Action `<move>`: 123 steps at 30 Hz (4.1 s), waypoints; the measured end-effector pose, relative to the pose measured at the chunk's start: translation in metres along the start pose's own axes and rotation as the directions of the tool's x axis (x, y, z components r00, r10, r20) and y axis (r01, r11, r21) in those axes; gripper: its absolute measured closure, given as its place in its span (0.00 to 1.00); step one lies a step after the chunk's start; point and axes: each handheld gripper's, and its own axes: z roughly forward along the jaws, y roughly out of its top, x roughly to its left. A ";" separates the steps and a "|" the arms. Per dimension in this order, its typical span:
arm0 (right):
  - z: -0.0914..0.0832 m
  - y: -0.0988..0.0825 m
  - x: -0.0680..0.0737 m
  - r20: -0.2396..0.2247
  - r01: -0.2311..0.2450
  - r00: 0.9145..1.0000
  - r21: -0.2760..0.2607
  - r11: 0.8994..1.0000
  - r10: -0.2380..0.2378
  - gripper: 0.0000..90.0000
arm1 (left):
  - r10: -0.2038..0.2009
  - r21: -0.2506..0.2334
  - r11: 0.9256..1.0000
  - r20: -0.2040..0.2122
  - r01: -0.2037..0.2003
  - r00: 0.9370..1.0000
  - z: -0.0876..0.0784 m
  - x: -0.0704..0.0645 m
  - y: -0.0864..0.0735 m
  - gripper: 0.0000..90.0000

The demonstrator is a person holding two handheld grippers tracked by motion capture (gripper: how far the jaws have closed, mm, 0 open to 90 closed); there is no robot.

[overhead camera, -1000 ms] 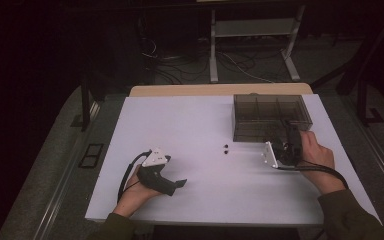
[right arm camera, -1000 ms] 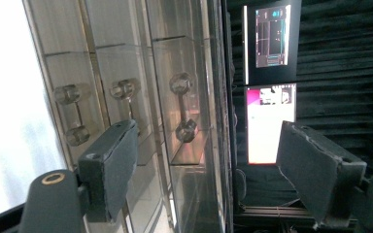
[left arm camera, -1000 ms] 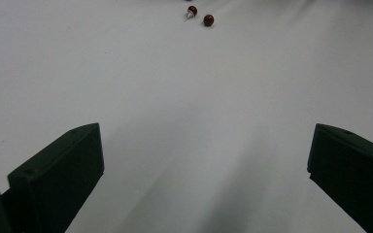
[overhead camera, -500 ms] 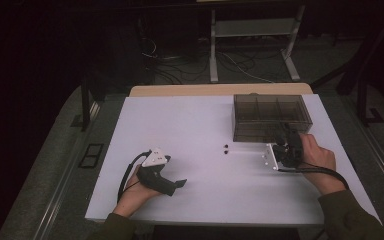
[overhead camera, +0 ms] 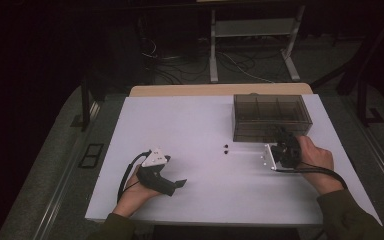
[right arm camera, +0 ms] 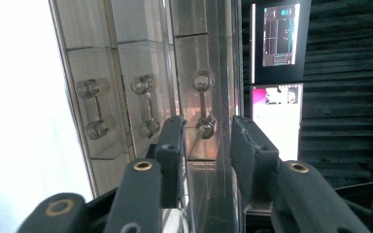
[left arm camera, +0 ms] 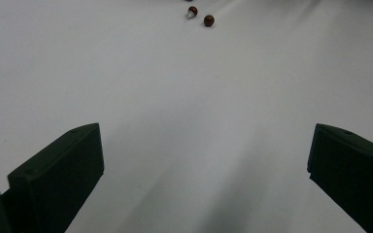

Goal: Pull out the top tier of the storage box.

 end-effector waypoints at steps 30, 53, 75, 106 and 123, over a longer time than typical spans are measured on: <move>0.010 0.000 0.001 0.008 0.000 1.000 0.009 1.000 0.000 0.86 | 0.002 0.000 1.000 0.000 -0.002 1.000 0.000 -0.001 0.000 0.00; 0.005 0.001 0.001 0.006 0.010 1.000 0.014 1.000 -0.010 0.87 | 0.001 0.001 1.000 -0.001 -0.001 1.000 0.000 -0.001 0.000 0.00; -0.007 0.001 0.003 0.001 0.014 1.000 0.012 1.000 -0.014 0.87 | 0.002 0.001 1.000 -0.002 -0.002 1.000 -0.001 -0.001 0.000 0.00; -0.042 0.000 0.012 0.001 0.020 1.000 -0.017 1.000 -0.020 0.60 | 0.000 -0.003 1.000 -0.002 0.000 1.000 -0.002 -0.003 0.000 0.00; -0.055 -0.003 0.019 -0.047 -0.011 0.999 -0.040 0.999 0.009 0.41 | 0.001 -0.008 1.000 -0.002 -0.001 1.000 -0.002 -0.003 0.000 0.00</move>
